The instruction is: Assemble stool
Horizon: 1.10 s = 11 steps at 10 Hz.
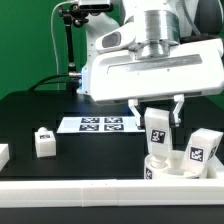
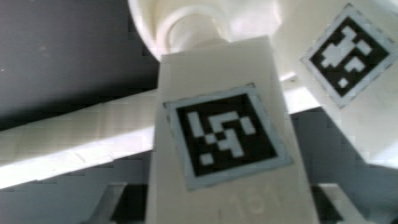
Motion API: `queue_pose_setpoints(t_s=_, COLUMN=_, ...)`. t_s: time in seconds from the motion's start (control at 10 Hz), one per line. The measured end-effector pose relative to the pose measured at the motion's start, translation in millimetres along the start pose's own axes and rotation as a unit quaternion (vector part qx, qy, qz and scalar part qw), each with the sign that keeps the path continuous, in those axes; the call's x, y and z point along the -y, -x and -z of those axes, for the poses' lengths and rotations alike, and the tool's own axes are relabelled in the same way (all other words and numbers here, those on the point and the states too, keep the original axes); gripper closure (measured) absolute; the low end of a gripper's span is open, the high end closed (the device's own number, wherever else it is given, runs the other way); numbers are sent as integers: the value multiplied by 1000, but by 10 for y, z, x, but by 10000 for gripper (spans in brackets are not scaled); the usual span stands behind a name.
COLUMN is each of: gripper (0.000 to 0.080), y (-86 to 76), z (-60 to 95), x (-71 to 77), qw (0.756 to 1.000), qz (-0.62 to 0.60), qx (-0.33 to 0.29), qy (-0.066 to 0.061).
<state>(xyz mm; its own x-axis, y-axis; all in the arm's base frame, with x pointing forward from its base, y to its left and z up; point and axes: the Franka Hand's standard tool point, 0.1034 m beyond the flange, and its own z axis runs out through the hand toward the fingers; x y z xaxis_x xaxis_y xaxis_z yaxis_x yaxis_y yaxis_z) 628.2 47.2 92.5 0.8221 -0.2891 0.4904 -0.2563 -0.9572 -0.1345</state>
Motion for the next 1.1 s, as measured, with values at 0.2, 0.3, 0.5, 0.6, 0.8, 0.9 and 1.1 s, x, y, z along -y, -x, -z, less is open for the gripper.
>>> queue_pose_setpoints(t_s=0.2, gripper=472, y=32, z=-37, x=15, qw=1000, qz=2, qx=2, qy=0)
queue_pose_setpoints(t_s=0.3, gripper=472, y=50, z=-52, x=6, qw=1000, qz=3, qx=3, qy=1)
queue_pose_setpoints(t_s=0.5, gripper=472, y=61, z=-69, x=-22, qw=1000, qz=6, qx=-4, qy=3)
queue_pose_setpoints(t_s=0.6, gripper=472, y=58, z=-70, x=-26, qw=1000, qz=7, qx=-12, qy=4)
queue_pose_setpoints(t_s=0.8, gripper=472, y=58, z=-66, x=-40, qw=999, qz=11, qx=-46, qy=4)
queue_pose_setpoints(t_s=0.9, gripper=472, y=56, z=-65, x=-36, qw=999, qz=12, qx=-44, qy=4)
queue_pose_setpoints(t_s=1.1, gripper=304, y=61, z=-70, x=-41, qw=999, qz=12, qx=-43, qy=4)
